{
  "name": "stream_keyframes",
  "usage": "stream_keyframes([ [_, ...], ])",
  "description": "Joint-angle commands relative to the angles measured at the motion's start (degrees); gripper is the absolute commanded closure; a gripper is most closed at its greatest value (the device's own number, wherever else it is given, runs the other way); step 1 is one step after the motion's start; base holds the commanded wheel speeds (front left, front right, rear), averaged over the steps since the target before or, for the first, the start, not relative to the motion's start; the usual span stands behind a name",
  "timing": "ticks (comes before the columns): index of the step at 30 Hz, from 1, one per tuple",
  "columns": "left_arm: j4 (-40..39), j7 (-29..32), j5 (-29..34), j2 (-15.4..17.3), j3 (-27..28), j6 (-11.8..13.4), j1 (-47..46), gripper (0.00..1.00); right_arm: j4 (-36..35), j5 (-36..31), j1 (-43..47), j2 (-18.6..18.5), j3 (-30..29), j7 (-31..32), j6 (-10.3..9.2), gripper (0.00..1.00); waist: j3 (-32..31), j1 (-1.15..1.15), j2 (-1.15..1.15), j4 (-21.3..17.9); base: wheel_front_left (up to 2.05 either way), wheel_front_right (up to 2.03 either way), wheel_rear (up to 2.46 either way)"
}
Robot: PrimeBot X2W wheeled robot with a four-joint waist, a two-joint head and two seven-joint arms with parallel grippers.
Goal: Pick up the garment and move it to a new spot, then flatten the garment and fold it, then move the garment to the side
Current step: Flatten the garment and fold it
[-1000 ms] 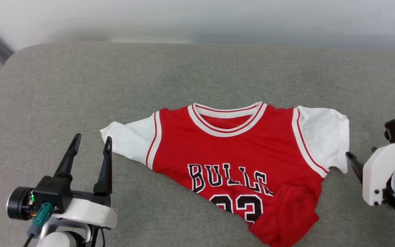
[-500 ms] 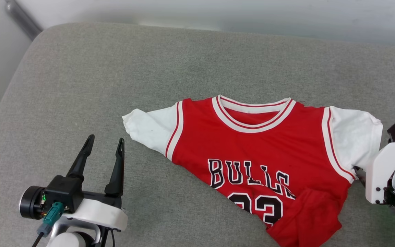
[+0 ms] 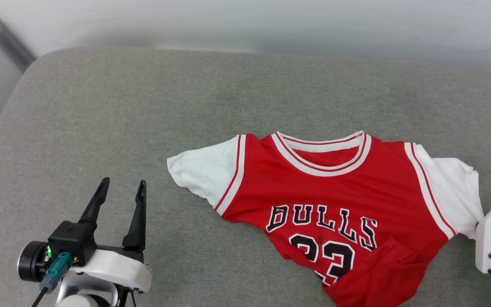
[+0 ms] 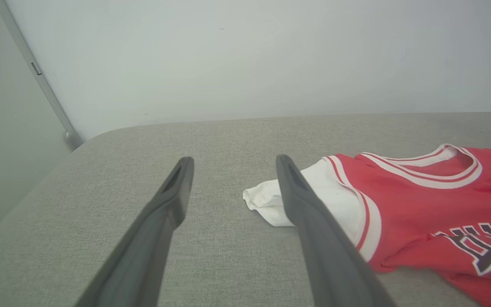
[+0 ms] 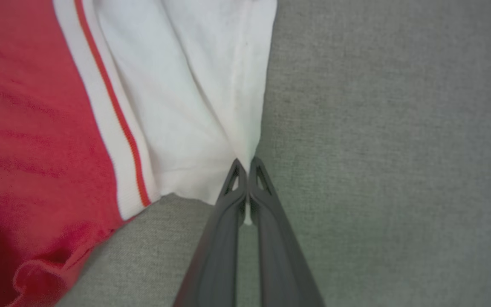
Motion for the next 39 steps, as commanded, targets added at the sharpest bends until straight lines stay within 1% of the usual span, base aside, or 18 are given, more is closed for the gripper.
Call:
stream_keyframes([
  [1,-0.1,0.3,-0.4,0.2,0.3,0.3,0.8,0.0,-0.6,0.8,1.2,0.0,0.2,-0.3,-0.08,1.0,-0.8,0.0,0.0,-1.2,0.0,0.0,0.0],
  [2,-0.1,0.5,-0.7,0.3,0.4,0.3,1.0,0.0,-0.9,1.2,1.5,0.3,0.2,-0.6,-0.08,0.96,-1.1,0.0,0.0,-1.7,0.0,0.0,0.0],
  [3,0.0,0.7,-0.8,0.4,0.4,0.2,1.1,0.0,-1.1,1.6,1.8,0.5,0.5,-1.1,-0.08,0.45,-1.3,0.0,0.0,-2.1,0.0,0.0,0.0],
  [4,0.1,0.9,-0.9,0.4,0.5,0.2,1.1,0.0,-1.5,1.7,2.0,0.6,0.6,-1.8,-0.08,0.0,-1.4,0.0,0.0,-2.5,0.0,0.0,0.0],
  [8,0.1,1.6,-2.1,1.0,1.0,-0.1,0.3,0.0,-4.2,1.6,1.3,0.9,1.2,-7.4,-0.06,0.0,-1.9,0.0,0.0,-4.1,0.0,0.0,0.0],
  [11,0.1,2.9,-3.2,2.3,1.8,-1.1,-0.8,0.0,-7.7,2.9,0.4,2.1,1.5,-13.0,-0.06,0.0,-1.9,0.0,0.0,-5.5,0.0,0.0,0.0],
  [14,0.1,5.8,-4.8,4.5,2.6,-2.8,-2.4,0.0,-12.8,4.6,-0.4,2.9,1.7,-19.3,-0.06,0.0,-1.1,0.0,0.0,-7.1,0.0,0.0,0.0],
  [15,0.1,5.8,-4.8,4.5,2.6,-2.8,-2.4,0.0,-12.8,4.6,-0.4,2.9,1.7,-19.3,-0.06,0.0,-1.1,0.0,0.0,-7.1,0.0,0.0,0.0],
  [17,0.3,9.3,-7.1,5.7,3.0,-4.2,-4.0,0.0,-16.0,5.4,-0.3,3.5,1.5,-23.5,-0.06,0.0,-0.2,0.0,0.0,-8.1,0.0,0.0,0.0],
  [19,0.9,13.4,-10.3,7.2,3.6,-5.8,-6.7,0.0,-19.0,4.8,-0.2,3.8,0.6,-27.3,-0.06,0.0,0.9,0.0,0.0,-9.0,0.0,0.0,0.0],
  [20,1.5,15.9,-11.7,8.2,3.9,-6.3,-8.0,0.0,-20.3,5.3,-0.2,4.9,0.1,-29.0,-0.05,0.0,1.4,0.0,0.0,-9.4,0.0,0.0,0.0],
  [22,2.7,22.4,-13.9,11.1,3.2,-7.3,-10.2,0.0,-22.8,5.7,-0.2,5.7,-0.3,-32.4,-0.05,0.0,2.5,0.0,0.0,-10.2,0.0,0.0,0.0],
  [26,4.8,34.3,-19.4,15.4,1.7,-8.4,-15.3,0.0,-26.4,6.5,-0.3,7.1,-0.1,-38.0,-0.05,0.0,4.9,0.0,0.0,-11.8,0.0,0.0,0.0],
  [30,7.3,43.3,-24.0,19.0,-0.2,-8.9,-19.2,0.0,-27.6,6.7,-0.6,8.1,0.4,-41.2,-0.05,0.0,7.3,0.0,0.0,-13.4,0.0,0.0,0.0],
  [35,10.7,50.8,-27.0,22.7,-2.8,-9.0,-22.5,0.0,-27.8,7.0,-1.4,9.3,0.4,-43.1,-0.05,0.0,10.0,0.0,0.0,-15.0,0.0,0.0,0.0],
  [39,13.1,53.0,-27.8,24.7,-4.8,-9.1,-24.2,0.0,-27.2,6.9,-1.4,9.7,0.4,-43.7,-0.05,0.0,11.5,0.0,0.0,-16.0,0.0,0.0,0.0],
])
